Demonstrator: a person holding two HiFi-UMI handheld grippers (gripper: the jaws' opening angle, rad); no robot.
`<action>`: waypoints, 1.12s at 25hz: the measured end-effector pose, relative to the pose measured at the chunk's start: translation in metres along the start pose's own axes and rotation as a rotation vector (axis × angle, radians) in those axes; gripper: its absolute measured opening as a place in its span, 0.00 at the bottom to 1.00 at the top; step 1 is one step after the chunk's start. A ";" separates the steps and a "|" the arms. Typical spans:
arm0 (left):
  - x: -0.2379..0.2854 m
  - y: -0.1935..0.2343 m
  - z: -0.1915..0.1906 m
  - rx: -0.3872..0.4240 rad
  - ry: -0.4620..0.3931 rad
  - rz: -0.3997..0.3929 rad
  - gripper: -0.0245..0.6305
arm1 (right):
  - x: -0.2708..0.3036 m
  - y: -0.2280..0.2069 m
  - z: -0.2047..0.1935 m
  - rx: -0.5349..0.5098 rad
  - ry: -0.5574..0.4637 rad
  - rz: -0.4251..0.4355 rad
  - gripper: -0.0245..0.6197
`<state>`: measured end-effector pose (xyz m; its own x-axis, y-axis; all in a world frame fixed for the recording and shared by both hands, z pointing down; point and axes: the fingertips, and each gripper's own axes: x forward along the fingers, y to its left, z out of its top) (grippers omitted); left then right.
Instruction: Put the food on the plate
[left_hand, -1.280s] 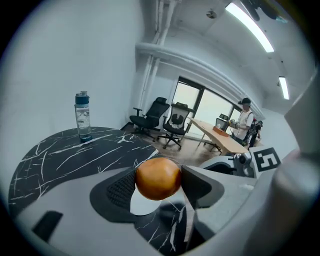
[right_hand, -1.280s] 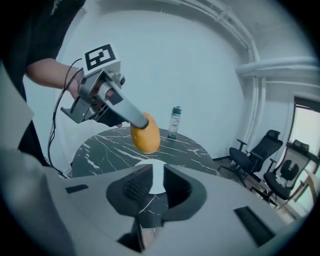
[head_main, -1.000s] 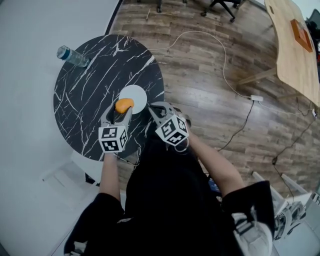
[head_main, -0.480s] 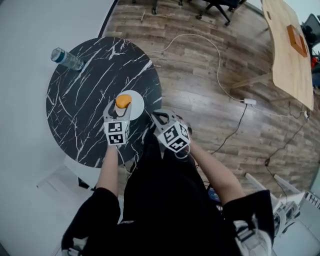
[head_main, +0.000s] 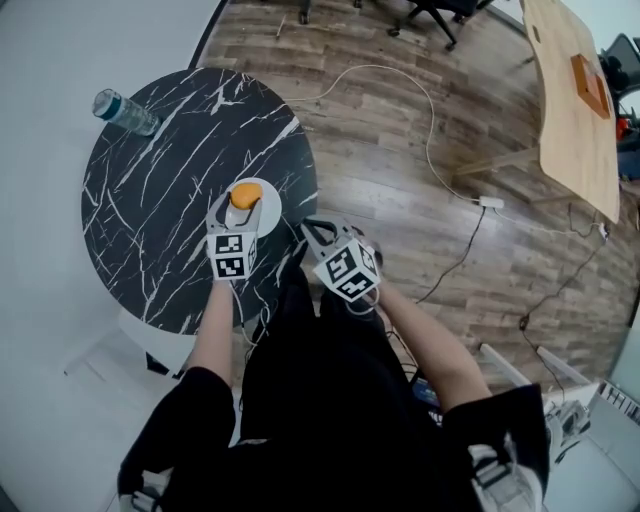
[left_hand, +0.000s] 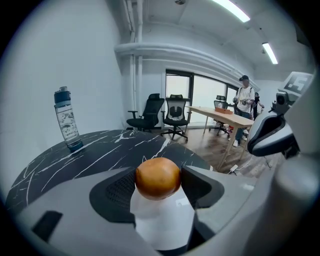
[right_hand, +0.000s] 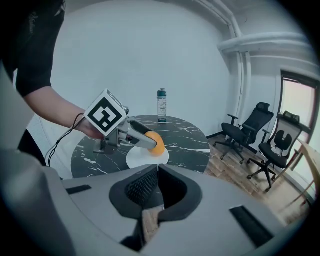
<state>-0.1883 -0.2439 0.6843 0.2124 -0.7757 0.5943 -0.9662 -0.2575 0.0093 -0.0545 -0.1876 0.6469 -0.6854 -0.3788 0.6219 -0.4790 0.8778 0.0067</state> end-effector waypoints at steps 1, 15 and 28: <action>0.001 0.001 -0.002 0.004 0.004 0.004 0.46 | 0.000 0.000 0.001 -0.002 -0.001 0.000 0.04; -0.015 -0.001 -0.048 -0.043 0.118 0.016 0.46 | -0.005 0.011 -0.006 -0.013 0.003 0.039 0.04; -0.018 -0.002 -0.063 -0.089 0.132 0.051 0.46 | -0.012 0.020 -0.008 -0.045 0.010 0.073 0.04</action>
<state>-0.1994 -0.1931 0.7236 0.1478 -0.7022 0.6965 -0.9855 -0.1635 0.0444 -0.0515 -0.1635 0.6463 -0.7119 -0.3101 0.6302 -0.4022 0.9155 -0.0039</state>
